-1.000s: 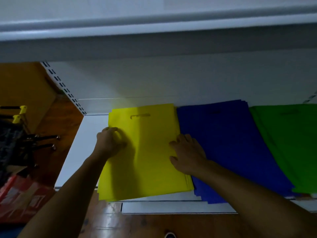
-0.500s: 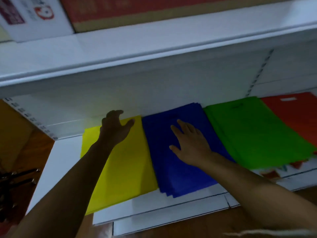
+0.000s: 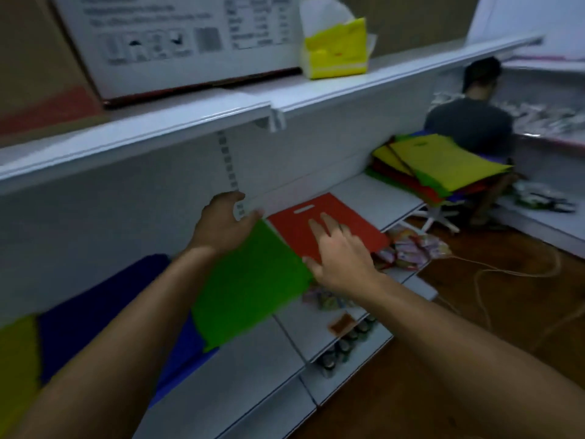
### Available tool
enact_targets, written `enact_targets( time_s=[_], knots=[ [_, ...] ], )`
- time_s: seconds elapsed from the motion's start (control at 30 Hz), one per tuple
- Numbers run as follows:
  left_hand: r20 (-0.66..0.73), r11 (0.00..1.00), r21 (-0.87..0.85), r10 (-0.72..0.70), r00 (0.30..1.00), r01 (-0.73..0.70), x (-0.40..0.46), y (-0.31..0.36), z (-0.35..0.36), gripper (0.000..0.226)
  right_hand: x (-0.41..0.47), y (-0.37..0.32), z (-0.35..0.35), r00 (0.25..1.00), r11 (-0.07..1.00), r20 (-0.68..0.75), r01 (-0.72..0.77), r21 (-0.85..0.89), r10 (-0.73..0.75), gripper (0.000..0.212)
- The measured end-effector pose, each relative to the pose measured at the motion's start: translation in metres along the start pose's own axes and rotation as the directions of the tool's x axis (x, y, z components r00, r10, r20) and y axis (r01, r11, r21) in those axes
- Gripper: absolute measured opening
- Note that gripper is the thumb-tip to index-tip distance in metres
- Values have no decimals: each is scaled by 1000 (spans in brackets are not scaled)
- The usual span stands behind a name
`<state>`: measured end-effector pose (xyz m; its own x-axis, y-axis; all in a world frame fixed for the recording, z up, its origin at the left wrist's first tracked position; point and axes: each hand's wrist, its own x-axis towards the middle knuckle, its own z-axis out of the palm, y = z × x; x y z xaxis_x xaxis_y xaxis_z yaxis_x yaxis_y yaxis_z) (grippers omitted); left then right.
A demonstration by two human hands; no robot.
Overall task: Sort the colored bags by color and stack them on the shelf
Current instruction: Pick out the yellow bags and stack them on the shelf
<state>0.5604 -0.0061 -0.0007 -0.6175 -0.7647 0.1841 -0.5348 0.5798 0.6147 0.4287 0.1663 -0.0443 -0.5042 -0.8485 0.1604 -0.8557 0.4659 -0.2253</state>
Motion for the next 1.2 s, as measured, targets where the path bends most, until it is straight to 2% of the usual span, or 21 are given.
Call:
enact_targets(
  time_s=[0.2, 0.43, 0.63, 0.93, 1.1, 1.2],
  knots=[
    [93, 991, 41, 125, 988, -129, 32, 115, 91, 59, -13, 125, -28, 989, 989, -31, -140, 40, 141, 72],
    [178, 960, -8, 278, 944, -282, 94, 205, 177, 61, 9, 236, -29, 969, 969, 2, -248, 14, 248, 71],
    [209, 965, -80, 262, 942, -250, 182, 252, 244, 58, 80, 330, -46, 953, 953, -3, -302, -24, 302, 67],
    [238, 987, -98, 147, 960, -126, 297, 306, 315, 58, 167, 451, -67, 945, 946, 52, -321, -49, 323, 72],
    [247, 994, -108, 25, 969, 2, 335, 319, 370, 64, 210, 530, -51, 950, 958, 125, -286, -31, 287, 72],
    [243, 988, -93, -96, 965, 122, 348, 323, 406, 66, 242, 572, -43, 930, 955, 219, -295, -27, 294, 69]
  ],
)
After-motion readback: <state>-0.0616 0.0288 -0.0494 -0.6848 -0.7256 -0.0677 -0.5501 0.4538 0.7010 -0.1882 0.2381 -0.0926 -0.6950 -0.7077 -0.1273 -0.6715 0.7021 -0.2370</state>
